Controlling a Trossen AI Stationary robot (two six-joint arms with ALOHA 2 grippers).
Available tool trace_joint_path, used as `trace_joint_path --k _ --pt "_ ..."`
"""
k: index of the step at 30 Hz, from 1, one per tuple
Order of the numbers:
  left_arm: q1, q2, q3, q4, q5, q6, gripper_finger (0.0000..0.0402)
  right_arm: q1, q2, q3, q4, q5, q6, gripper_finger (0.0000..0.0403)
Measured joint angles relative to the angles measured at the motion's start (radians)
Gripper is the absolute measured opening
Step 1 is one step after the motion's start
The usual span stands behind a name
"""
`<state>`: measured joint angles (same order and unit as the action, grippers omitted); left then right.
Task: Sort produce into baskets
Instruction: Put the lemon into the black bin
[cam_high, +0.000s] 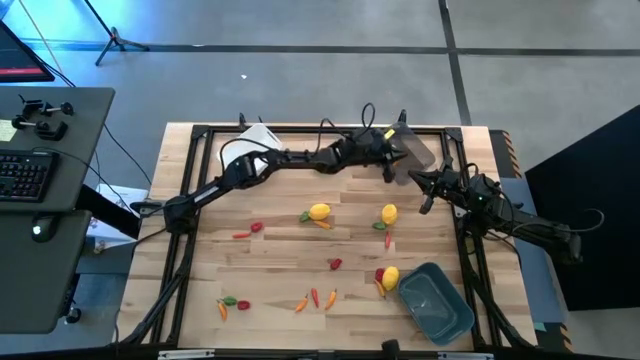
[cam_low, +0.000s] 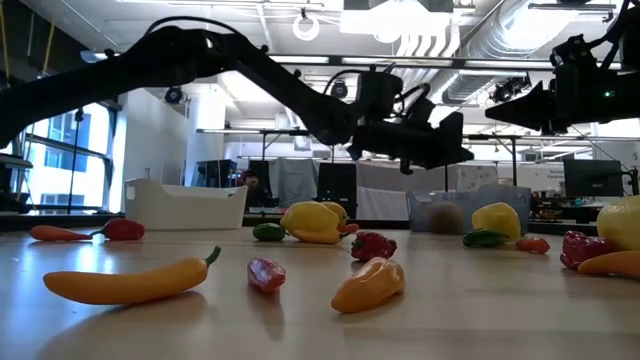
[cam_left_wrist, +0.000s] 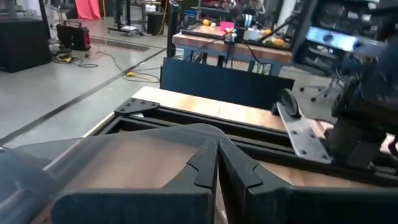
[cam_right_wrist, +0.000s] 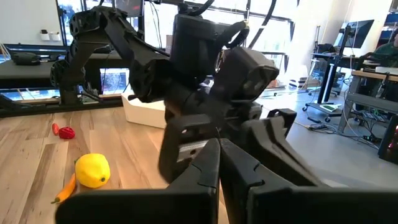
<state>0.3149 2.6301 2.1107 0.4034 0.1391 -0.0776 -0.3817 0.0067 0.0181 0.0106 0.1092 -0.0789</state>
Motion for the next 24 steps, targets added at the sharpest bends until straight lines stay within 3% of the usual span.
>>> trace_joint_path --k 13,18,24 --pt "-0.014 -0.002 -0.023 0.061 -0.019 0.016 0.0 0.0 0.0 0.0 0.0 0.0 0.0 0.0" --pt "-0.015 -0.039 -0.149 0.215 -0.024 0.005 0.0 0.0 0.0 0.0 0.0 0.0 0.0 0.0" --pt "-0.026 -0.191 -0.353 0.308 -0.047 0.07 0.0 0.0 0.0 0.0 0.0 0.0 0.0 0.0"
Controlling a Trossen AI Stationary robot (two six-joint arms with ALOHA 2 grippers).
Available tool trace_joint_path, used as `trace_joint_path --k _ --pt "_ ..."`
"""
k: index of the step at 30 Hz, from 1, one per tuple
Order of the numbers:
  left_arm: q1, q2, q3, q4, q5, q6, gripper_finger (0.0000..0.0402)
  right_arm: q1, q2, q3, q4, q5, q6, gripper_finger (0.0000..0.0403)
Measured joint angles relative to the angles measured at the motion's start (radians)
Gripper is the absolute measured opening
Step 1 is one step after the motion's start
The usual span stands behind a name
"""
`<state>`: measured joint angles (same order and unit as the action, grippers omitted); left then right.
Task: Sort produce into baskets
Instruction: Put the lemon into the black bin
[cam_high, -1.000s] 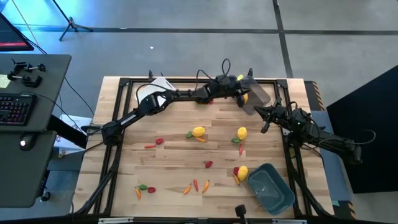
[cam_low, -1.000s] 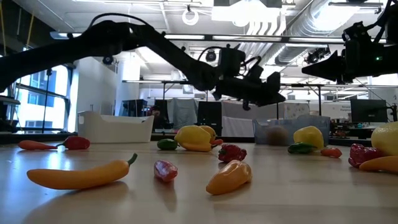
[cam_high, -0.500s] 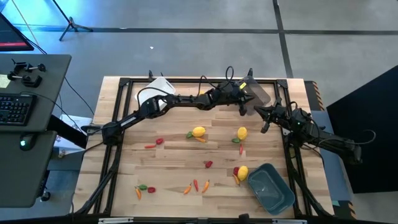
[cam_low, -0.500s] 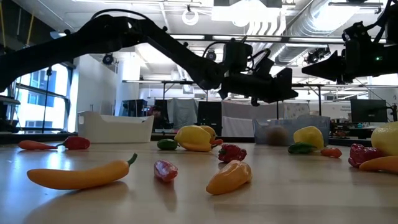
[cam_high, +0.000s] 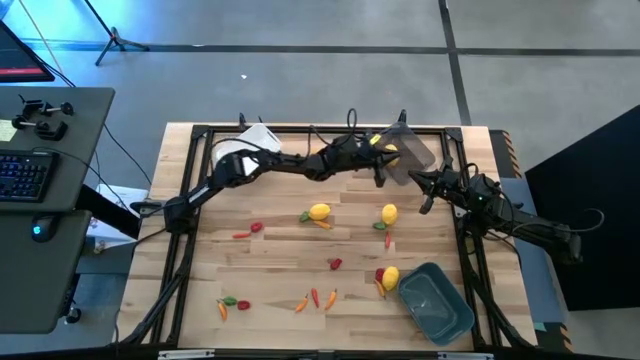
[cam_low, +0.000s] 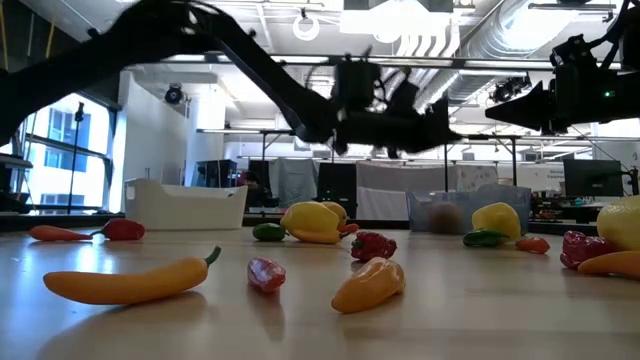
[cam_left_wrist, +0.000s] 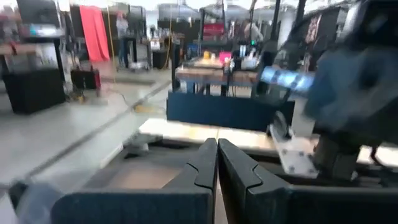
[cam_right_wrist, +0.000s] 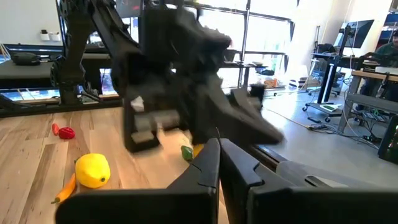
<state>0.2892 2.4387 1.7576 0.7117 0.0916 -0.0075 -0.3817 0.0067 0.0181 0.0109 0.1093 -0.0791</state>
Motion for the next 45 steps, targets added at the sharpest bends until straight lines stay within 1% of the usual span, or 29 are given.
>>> trace_joint_path --k 4,7,14,18,23,26,30,34,37,40,45 --pt "-0.003 -0.129 -0.161 0.017 -0.005 0.028 0.0 0.0 0.0 0.0 0.0 -0.001 0.0 0.0" --pt "0.0 -0.207 -0.295 0.075 -0.006 0.022 0.0 0.0 0.0 0.0 0.0 -0.002 0.001 0.0" --pt "0.012 -0.35 -0.591 0.238 -0.003 0.006 0.0 0.0 0.0 0.0 0.0 0.001 0.129 0.0" --pt "0.011 -0.424 -0.727 0.294 0.003 0.011 0.0 0.0 0.0 0.0 -0.003 -0.013 0.162 0.0" --pt "0.011 -0.542 -0.889 0.301 0.001 0.033 0.0 0.0 0.001 0.0 -0.001 0.006 0.175 0.0" --pt "0.011 -0.614 -0.968 0.313 -0.009 0.055 0.0 0.0 0.001 0.0 0.008 0.048 0.176 0.0" --pt "0.012 -0.697 -1.056 0.312 -0.011 0.057 0.0 0.0 0.001 0.0 0.008 0.051 0.208 0.0" --pt "0.015 -0.745 -1.135 0.36 -0.024 0.061 0.0 0.0 0.001 0.0 0.008 0.049 0.263 0.0" --pt "0.02 -0.76 -1.191 0.416 -0.024 0.027 0.0 0.0 0.001 0.0 0.007 0.049 0.296 0.0007" --pt "0.02 -0.771 -1.239 0.47 -0.025 0.019 0.0 0.001 0.02 0.0 0.007 0.047 0.323 0.0027" --pt "0.02 -0.771 -1.285 0.519 -0.025 -0.004 0.0 0.001 0.098 0.0 0.006 0.046 0.388 0.0079"
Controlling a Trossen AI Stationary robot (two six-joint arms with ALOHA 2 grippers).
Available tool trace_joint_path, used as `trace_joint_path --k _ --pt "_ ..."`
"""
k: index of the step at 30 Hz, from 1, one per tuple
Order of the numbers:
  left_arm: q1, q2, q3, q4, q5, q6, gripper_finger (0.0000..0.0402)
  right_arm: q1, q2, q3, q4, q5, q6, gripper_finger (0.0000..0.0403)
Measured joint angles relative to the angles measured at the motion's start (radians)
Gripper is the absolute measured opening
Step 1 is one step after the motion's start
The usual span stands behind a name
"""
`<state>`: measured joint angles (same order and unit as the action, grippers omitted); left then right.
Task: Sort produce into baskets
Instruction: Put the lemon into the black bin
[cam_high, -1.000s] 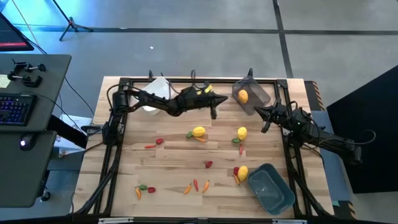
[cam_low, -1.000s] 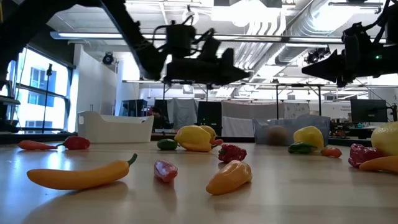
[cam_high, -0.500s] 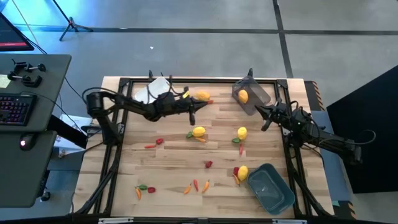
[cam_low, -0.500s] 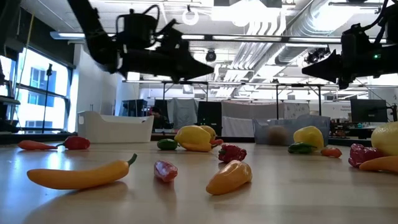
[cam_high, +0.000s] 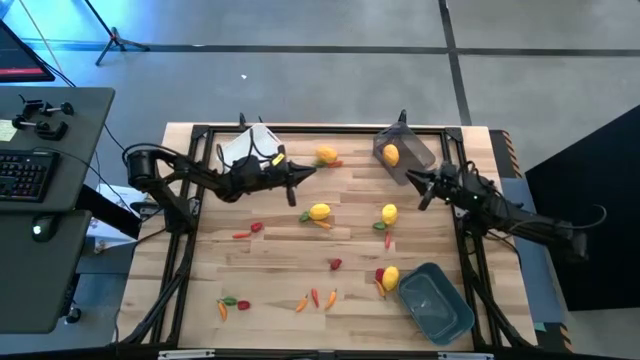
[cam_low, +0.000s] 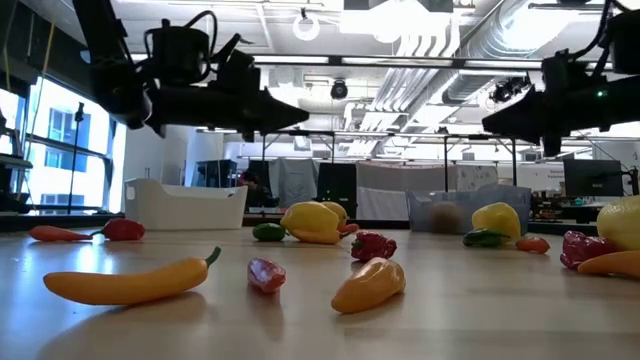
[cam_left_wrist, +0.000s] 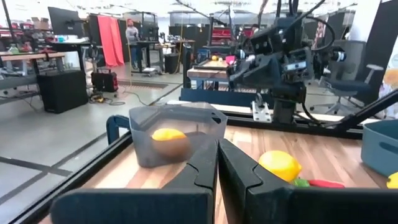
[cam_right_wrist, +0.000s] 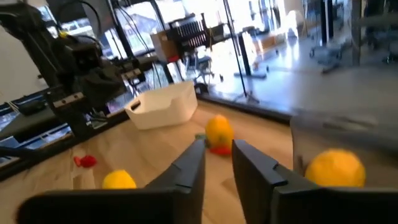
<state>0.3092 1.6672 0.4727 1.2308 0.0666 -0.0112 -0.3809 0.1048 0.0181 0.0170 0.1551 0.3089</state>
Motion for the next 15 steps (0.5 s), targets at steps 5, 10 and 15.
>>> trace_joint_path --k 5,10,15 --pt "0.0 0.0 -0.006 -0.007 0.0 0.007 0.0 0.0 0.102 0.0 0.0 0.004 0.137 0.0133" --pt "0.0 0.001 -0.006 -0.014 0.0 0.039 0.0 0.007 0.203 0.033 -0.044 0.006 0.207 0.0188" --pt "0.0 0.001 -0.006 -0.024 0.0 0.018 0.0 0.042 0.317 0.168 -0.249 0.0 0.272 0.0235"
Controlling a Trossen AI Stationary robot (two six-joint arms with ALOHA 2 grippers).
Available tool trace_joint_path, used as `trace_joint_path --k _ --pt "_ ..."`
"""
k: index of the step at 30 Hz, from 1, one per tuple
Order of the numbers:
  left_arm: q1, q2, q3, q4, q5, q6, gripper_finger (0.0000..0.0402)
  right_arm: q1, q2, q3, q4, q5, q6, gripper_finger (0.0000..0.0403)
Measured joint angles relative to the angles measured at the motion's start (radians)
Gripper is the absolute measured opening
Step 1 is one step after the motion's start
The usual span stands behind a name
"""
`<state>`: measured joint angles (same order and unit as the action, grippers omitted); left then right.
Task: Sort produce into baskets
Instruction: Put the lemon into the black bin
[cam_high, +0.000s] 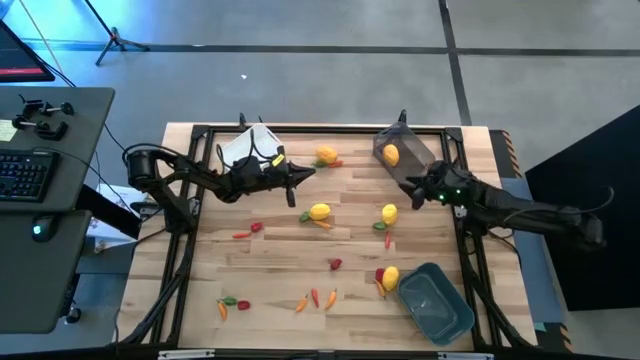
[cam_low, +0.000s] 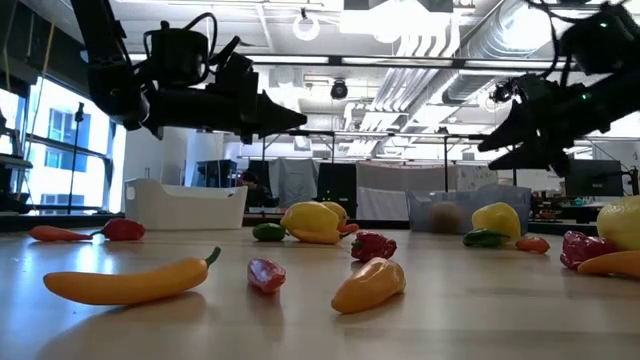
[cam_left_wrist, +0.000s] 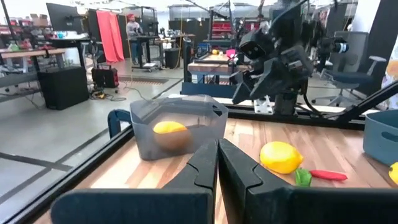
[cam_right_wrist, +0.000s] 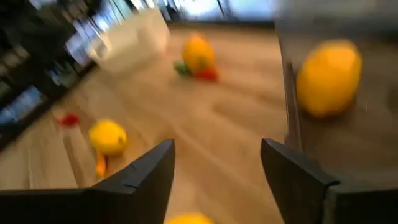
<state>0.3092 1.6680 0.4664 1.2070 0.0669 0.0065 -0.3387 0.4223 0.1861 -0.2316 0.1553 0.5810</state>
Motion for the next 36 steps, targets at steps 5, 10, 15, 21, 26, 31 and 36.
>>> trace_joint_path --k 5,10,15,21,26,31,36 --pt "0.0 0.0 0.0 -0.042 0.0 -0.002 0.0 0.059 0.129 0.169 -0.246 -0.049 0.159 0.0268" --pt "0.0 0.0 0.0 -0.057 0.0 -0.002 0.0 0.147 0.279 0.289 -0.318 -0.103 0.387 0.0288" --pt "0.0 0.0 0.0 -0.059 0.0 -0.003 0.0 0.25 0.467 0.368 -0.328 -0.104 0.628 0.0291" --pt "0.0 0.0 0.0 -0.097 0.0 0.011 0.0 0.32 0.703 0.491 -0.41 -0.065 0.771 0.0291" --pt "0.0 0.0 0.0 -0.136 0.0 0.014 0.0 0.324 0.898 0.63 -0.601 -0.057 0.773 0.0291" --pt "0.0 0.0 0.0 -0.164 0.0 0.031 0.0 0.316 1.05 0.724 -0.647 -0.058 0.739 0.0291" --pt "0.0 0.0 0.0 -0.21 0.0 0.031 0.0 0.286 1.153 0.76 -0.668 -0.066 0.769 0.0291"
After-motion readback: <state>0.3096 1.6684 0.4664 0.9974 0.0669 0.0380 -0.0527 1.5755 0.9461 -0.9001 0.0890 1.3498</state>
